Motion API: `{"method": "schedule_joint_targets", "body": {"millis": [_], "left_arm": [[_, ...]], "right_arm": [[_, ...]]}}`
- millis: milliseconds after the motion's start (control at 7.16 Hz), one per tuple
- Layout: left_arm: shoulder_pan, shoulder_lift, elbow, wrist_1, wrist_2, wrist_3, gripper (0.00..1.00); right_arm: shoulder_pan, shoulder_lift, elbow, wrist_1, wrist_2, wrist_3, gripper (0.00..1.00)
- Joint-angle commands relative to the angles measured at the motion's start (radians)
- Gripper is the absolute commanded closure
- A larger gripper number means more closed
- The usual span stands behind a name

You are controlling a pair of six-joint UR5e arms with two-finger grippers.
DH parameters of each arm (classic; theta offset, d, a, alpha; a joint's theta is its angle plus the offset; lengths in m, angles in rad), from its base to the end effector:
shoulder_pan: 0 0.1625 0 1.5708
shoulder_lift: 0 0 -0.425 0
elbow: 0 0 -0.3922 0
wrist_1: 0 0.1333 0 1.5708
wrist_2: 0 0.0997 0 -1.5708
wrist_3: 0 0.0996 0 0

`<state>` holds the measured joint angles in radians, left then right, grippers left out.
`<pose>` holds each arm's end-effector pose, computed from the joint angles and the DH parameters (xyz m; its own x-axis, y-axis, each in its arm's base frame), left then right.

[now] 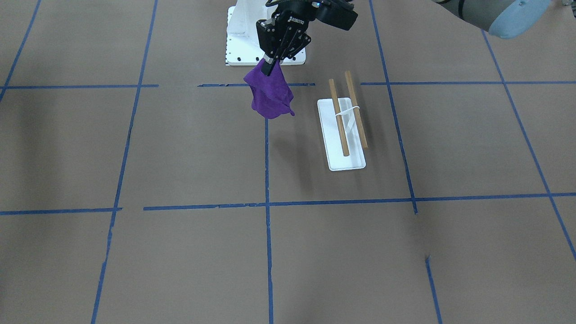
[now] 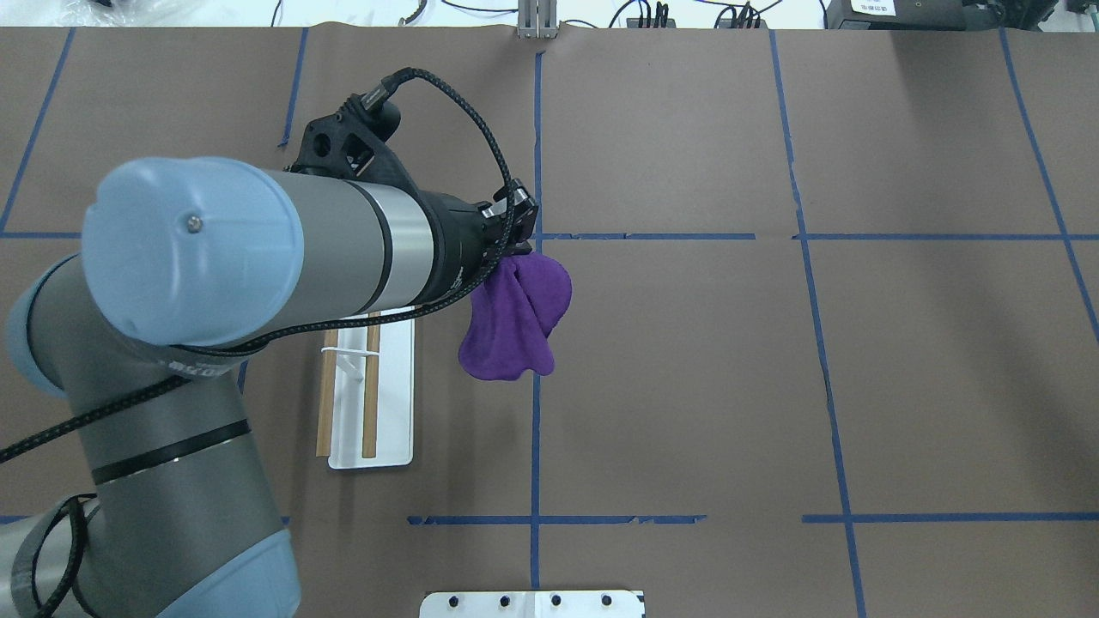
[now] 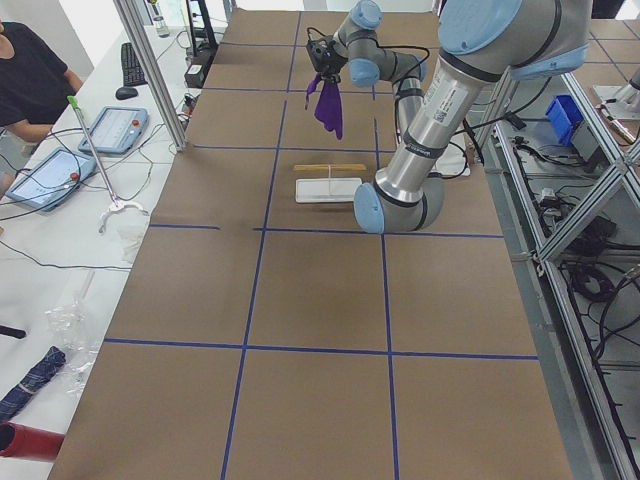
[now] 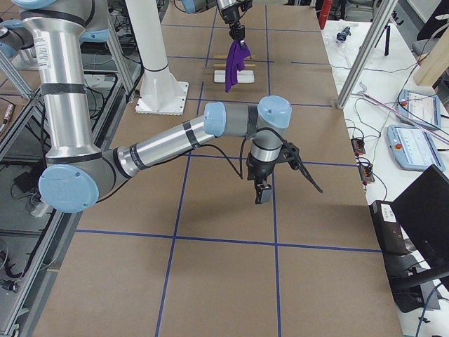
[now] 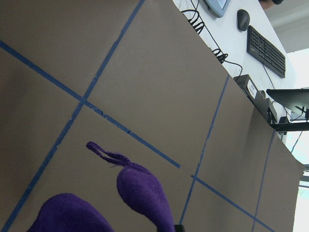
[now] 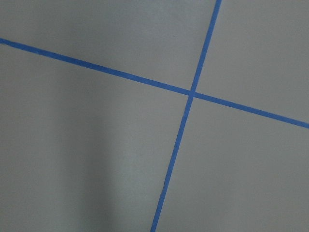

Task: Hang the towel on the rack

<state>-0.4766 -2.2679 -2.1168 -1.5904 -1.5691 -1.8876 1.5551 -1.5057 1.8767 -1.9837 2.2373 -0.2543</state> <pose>0.4046 -0.3591 0.0522 0.1127 -0.4088 -0.9057 0.5212 0.8003 -0.2964 0.0640 -0.4906 0.5268 0.7571 -0.2382 0.6084 0.2130 0.9703 0.1148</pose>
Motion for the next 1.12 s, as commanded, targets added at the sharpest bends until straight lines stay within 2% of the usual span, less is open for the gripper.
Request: {"method": "schedule_joint_targets", "body": {"millis": [0, 140, 419, 699, 978], "left_arm": [[0.026, 0.062, -0.082, 0.140, 0.049, 0.001, 1.00], [0.010, 0.095, -0.106, 0.168, 0.049, 0.001, 1.00], [-0.031, 0.131, -0.104, 0.280, 0.049, 0.001, 1.00], [-0.063, 0.262, -0.109, 0.313, 0.049, 0.001, 1.00], [-0.074, 0.373, -0.107, 0.316, 0.050, 0.005, 1.00]], "right_arm": [[0.020, -0.044, -0.126, 0.226, 0.025, 0.012, 0.00], [0.020, -0.050, -0.129, 0.267, 0.022, 0.024, 0.00], [0.020, -0.062, -0.139, 0.267, 0.028, 0.044, 0.00], [0.020, -0.062, -0.149, 0.267, 0.100, 0.082, 0.00], [0.020, -0.061, -0.145, 0.267, 0.113, 0.090, 0.00]]}}
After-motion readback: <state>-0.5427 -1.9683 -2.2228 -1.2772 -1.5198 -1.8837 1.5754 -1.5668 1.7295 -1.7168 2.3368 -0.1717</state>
